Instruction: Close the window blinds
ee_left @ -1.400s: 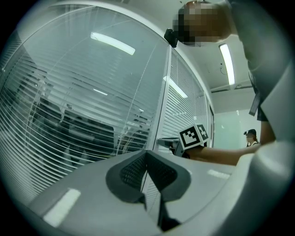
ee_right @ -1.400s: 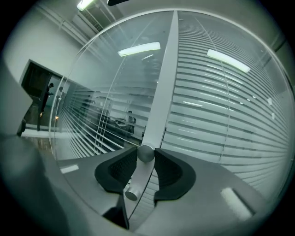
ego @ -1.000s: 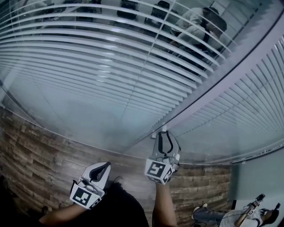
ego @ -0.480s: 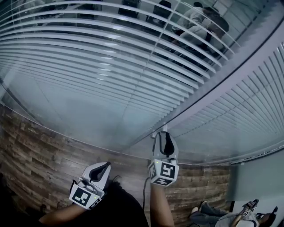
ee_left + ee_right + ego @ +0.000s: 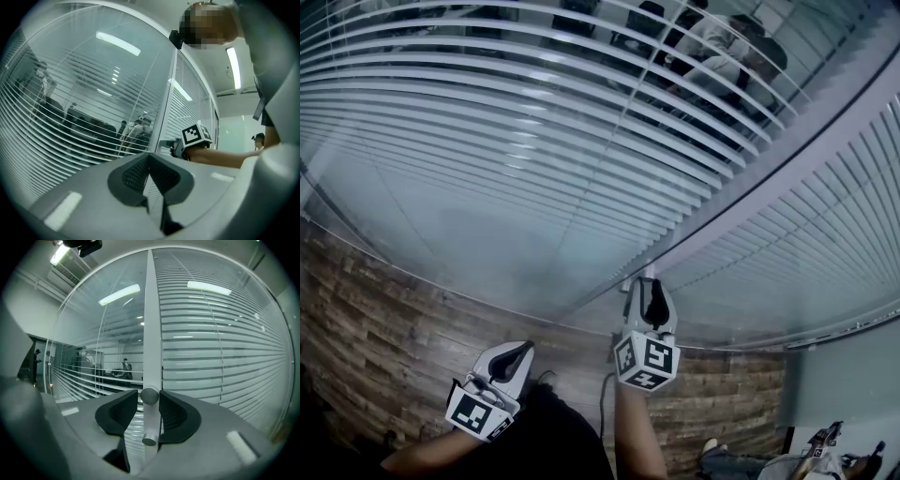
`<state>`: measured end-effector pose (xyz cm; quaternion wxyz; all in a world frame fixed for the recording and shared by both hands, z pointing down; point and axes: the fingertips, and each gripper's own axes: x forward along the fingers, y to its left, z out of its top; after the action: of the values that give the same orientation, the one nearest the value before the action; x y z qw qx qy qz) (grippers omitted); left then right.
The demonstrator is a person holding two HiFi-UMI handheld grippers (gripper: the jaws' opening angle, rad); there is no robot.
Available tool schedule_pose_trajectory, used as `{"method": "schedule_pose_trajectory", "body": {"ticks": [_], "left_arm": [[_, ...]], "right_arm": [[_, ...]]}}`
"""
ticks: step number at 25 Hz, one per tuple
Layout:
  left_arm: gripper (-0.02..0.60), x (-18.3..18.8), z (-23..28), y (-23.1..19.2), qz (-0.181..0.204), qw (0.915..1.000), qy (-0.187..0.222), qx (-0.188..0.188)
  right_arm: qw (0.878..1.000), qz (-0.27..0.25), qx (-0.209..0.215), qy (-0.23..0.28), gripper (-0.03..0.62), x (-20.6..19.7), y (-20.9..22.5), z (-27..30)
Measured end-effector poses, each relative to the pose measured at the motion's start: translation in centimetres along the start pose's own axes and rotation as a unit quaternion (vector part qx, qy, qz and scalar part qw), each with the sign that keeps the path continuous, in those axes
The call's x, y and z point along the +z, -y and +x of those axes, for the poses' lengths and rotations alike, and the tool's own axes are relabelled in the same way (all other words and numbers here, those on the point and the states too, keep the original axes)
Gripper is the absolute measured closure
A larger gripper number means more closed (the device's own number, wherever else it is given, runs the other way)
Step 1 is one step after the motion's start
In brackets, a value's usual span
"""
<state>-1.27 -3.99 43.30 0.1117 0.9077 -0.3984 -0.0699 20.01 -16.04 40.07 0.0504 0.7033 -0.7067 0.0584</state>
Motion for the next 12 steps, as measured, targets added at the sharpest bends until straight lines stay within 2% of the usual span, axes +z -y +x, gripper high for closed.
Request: {"method": "schedule_pose_trajectory", "body": {"ticks": [6, 9, 12], "left_arm": [[0.583, 0.05, 0.67, 0.24, 0.003, 1.0000, -0.006, -0.002], [0.583, 0.18, 0.79, 0.15, 0.004, 1.0000, -0.006, -0.002], [0.583, 0.30, 0.81, 0.15, 0.005, 1.0000, -0.001, -0.004]], "right_arm": [[1.000, 0.003, 0.004, -0.006, 0.464, 0.01, 0.54, 0.69], [0.999, -0.035, 0.014, -0.012, 0.464, 0.12, 0.47, 0.69], [0.995, -0.097, 0.020, -0.023, 0.464, 0.19, 0.13, 0.60]]}}
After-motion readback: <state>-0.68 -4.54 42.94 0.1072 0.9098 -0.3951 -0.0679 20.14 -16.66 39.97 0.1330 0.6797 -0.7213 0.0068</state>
